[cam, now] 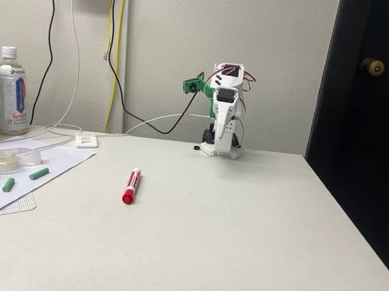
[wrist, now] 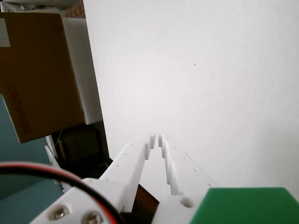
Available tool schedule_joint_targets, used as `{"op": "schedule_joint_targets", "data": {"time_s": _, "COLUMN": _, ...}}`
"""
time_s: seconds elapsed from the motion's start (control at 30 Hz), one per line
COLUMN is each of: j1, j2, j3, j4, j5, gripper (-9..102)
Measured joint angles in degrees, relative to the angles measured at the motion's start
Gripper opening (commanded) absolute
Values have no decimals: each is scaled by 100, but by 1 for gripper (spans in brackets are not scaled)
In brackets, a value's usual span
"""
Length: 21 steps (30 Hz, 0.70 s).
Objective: Pick up the red marker.
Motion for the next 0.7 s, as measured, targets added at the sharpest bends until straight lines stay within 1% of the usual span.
{"op": "schedule_joint_targets", "data": {"time_s": 0.23, "j1": 0, "j2": -659, "j3": -791, "j4": 193, "j5": 255, "gripper": 0}}
{"op": "schedule_joint_targets", "data": {"time_s": 0.43, "j1": 79, "j2": -1125, "j3": -1485, "j4": 290, "j5": 817, "gripper": 0}}
{"op": "schedule_joint_targets", "data": {"time_s": 0.6, "j1": 193, "j2": -1644, "j3": -2250, "j4": 677, "j5": 1046, "gripper": 0}}
{"op": "schedule_joint_targets", "data": {"time_s": 0.7, "j1": 255, "j2": -2039, "j3": -2856, "j4": 1046, "j5": 1230, "gripper": 0}}
